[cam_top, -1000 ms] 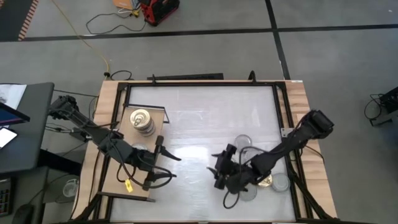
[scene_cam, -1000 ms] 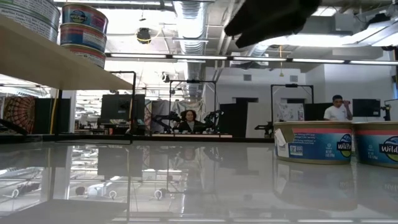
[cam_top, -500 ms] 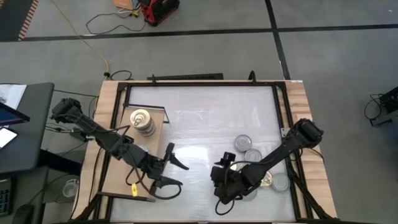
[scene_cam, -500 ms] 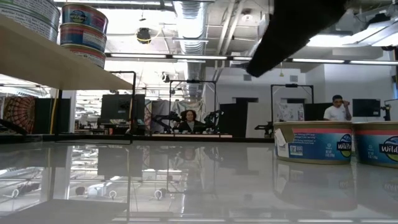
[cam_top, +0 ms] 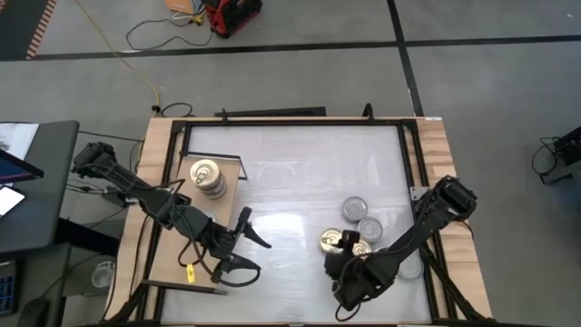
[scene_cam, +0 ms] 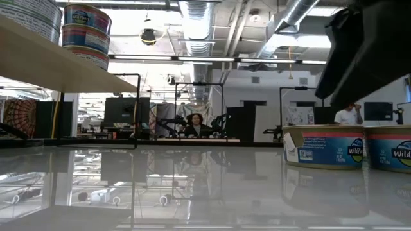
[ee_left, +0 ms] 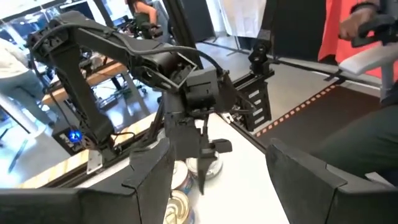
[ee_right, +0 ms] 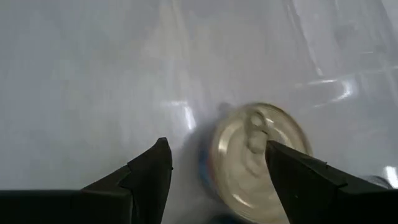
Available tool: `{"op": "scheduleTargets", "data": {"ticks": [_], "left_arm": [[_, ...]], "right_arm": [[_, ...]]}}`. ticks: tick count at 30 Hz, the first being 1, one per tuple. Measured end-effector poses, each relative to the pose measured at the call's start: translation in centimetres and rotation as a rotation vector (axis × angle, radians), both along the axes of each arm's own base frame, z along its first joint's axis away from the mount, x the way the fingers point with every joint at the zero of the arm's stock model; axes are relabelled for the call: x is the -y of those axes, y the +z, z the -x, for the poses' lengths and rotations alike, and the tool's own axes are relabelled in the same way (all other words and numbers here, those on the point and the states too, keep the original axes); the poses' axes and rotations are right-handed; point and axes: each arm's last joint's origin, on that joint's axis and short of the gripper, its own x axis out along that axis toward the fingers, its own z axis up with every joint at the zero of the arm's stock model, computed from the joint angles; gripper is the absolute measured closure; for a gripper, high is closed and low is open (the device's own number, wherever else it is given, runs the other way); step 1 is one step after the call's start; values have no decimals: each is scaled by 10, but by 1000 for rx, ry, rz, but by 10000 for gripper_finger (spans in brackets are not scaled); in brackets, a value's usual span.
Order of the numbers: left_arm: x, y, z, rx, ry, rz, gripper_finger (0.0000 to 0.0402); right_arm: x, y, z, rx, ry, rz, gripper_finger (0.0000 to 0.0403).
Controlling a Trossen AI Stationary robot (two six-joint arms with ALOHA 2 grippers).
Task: Stack canned seafood by type on shelf
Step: Stack the blue tuna can on top of the blue tuna can on the shelf
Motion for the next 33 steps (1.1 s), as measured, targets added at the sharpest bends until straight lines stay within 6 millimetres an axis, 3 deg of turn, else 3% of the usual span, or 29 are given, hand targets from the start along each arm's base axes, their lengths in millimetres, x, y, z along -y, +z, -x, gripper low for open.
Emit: {"op": "scheduleTargets", "data": {"ticks": [6,14,27,33], "left_arm": [[-9,-12,-7,57,-29,25,162],[-19,-10,-11,81,100,59,162],[-14,-4,-8,133,182,77,162],[-14,-3,-8,141,183,80,162]], "right_arm": [[-6,-1,6,-69,114,34,122],[-3,-14,15,-119,156,84,137],[3,-29,20,-136,159,99,286],[6,-29,19,-144,168,112,327]]}}
